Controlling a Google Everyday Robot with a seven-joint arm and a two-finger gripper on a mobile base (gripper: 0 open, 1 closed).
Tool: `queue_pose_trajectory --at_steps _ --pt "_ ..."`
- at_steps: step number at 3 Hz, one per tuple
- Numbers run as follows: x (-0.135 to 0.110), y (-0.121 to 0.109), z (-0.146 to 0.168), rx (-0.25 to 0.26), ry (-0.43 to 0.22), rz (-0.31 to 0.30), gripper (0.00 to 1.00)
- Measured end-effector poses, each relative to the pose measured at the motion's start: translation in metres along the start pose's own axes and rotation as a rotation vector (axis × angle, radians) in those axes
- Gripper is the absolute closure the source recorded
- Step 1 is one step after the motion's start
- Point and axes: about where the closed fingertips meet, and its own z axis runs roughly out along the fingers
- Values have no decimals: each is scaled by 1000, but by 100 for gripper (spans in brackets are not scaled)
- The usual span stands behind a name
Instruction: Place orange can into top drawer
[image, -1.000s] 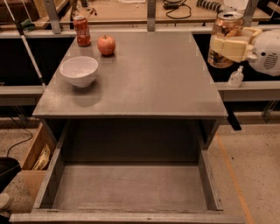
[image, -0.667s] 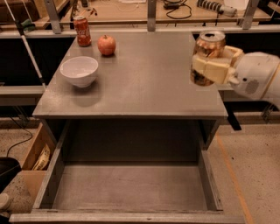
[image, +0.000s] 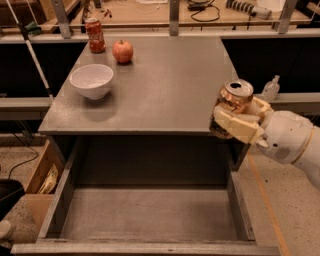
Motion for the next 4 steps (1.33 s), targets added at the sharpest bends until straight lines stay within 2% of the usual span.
queue_pose_trajectory --at_steps 1,2,3,4 --pt "30 18 -16 -77 0 61 100" --pt "30 18 -16 -78 0 61 100" --pt "49 31 -3 -84 43 31 100" --pt "85 62 28 -165 76 -14 100"
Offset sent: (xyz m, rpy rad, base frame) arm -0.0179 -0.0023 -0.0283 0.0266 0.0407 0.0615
